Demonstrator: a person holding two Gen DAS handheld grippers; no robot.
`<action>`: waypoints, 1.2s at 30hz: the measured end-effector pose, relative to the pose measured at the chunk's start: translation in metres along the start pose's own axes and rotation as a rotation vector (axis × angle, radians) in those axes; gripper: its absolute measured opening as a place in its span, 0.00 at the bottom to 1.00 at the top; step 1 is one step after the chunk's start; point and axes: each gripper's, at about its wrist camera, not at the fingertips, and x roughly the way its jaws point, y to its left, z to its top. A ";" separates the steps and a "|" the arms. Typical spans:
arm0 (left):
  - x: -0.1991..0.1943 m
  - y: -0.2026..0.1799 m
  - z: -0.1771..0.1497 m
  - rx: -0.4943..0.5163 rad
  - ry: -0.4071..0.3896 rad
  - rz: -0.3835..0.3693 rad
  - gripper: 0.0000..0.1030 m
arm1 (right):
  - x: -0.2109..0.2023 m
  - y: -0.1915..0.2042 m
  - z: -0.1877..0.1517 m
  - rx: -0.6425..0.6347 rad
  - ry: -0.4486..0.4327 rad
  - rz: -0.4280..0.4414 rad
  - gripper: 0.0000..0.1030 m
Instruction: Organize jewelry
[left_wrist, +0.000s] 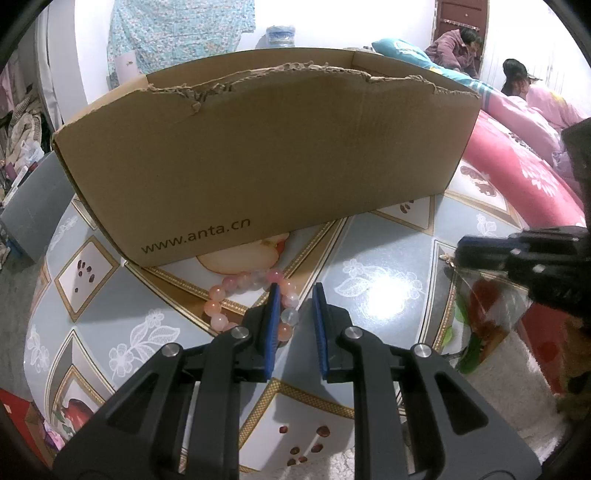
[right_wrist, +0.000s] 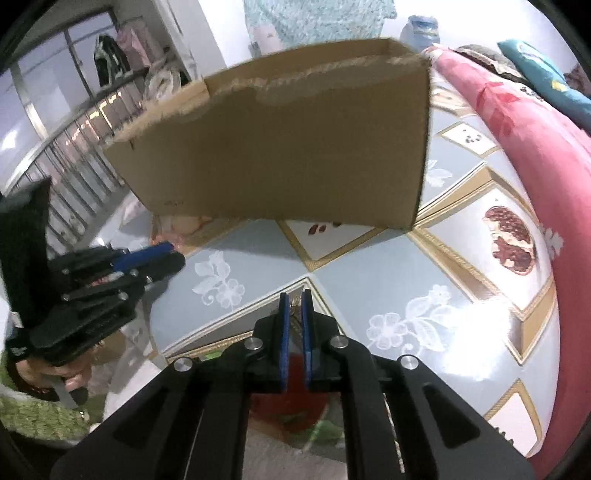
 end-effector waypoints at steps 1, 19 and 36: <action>0.000 0.000 0.000 0.000 -0.001 0.000 0.16 | -0.004 -0.002 0.001 0.007 -0.013 0.003 0.07; 0.000 0.000 0.002 -0.003 0.004 0.004 0.16 | 0.009 0.015 -0.003 -0.116 0.026 -0.082 0.07; 0.000 0.000 0.002 0.001 0.003 0.005 0.16 | 0.000 0.012 0.000 -0.122 -0.023 -0.043 0.33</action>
